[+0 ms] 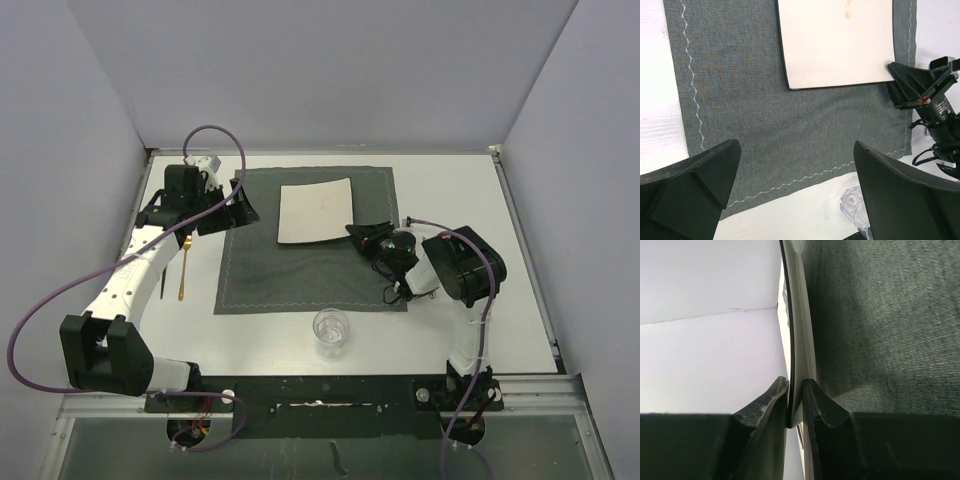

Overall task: Set the dinner table for one person
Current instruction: Place the plate on the napkin.

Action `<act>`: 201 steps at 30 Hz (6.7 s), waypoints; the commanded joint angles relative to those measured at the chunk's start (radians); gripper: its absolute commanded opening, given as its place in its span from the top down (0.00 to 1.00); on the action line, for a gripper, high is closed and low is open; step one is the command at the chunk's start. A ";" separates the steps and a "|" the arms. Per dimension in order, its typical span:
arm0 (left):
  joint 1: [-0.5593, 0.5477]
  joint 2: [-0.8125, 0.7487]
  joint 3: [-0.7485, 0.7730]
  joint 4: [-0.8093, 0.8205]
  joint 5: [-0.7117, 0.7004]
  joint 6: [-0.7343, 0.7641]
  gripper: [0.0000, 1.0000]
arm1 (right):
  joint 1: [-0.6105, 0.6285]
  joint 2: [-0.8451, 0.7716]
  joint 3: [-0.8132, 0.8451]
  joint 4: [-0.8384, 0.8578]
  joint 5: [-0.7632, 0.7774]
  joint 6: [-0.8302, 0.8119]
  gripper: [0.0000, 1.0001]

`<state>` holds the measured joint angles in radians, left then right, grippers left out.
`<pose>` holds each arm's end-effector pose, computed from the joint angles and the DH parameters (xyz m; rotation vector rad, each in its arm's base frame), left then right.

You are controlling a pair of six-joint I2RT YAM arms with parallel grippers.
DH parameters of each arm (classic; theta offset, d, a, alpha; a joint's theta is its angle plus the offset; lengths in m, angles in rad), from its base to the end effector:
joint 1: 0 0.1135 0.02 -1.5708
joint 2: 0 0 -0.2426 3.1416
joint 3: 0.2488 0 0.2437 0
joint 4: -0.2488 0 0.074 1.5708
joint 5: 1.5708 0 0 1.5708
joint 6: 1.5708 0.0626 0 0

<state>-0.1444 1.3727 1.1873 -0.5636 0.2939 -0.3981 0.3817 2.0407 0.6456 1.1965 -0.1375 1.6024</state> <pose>0.3077 -0.0631 0.2756 -0.1473 2.3554 -0.6108 0.3342 0.1434 0.0809 1.0791 1.7442 1.4808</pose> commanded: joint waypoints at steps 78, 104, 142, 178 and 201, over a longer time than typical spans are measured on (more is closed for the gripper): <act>0.031 0.002 -0.017 0.078 0.030 0.006 0.02 | -0.038 -0.013 0.040 0.067 -0.039 0.065 0.83; 0.037 0.000 -0.023 0.082 0.044 0.005 0.02 | -0.047 -0.257 0.060 -0.405 -0.031 -0.045 0.63; 0.049 0.000 -0.025 0.090 0.056 0.001 0.02 | -0.050 -0.231 0.359 -1.186 -0.079 -0.218 0.47; 0.052 0.138 0.045 -0.013 0.026 0.024 0.02 | -0.148 -0.192 0.857 -1.859 0.201 -0.676 0.44; 0.049 0.639 0.432 -0.192 -0.044 0.035 1.00 | -0.230 0.154 1.308 -2.006 0.130 -0.998 1.00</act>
<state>-0.0990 1.8935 1.4971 -0.7067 0.2695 -0.3759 0.1566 2.1525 1.8725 -0.7620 -0.0032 0.6563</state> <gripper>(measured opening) 0.007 0.022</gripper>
